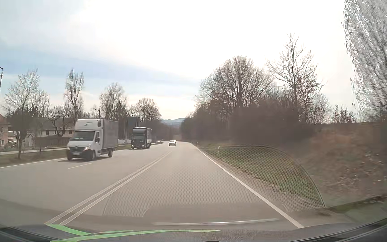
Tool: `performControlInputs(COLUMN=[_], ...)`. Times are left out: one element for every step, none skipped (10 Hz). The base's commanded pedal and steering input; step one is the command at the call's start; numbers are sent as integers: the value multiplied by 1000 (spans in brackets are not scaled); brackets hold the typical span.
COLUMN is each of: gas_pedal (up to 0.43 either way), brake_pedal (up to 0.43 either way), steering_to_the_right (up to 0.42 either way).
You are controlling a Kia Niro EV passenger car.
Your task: Follow the waypoints while adhering to traffic rules and regulations
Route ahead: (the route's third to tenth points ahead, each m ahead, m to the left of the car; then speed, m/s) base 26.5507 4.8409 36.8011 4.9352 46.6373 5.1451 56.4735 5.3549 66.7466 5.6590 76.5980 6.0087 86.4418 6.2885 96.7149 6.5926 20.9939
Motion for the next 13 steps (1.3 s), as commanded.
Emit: performControlInputs(gas_pedal=[0,0,0,0,0,0,0,0,0,0,0,0,0], brake_pedal=[0,0,0,0,0,0,0,0,0,0,0,0,0], steering_to_the_right=[-1,-1,-1,-1,-1,-1,0,0,0,0,0,0,0])
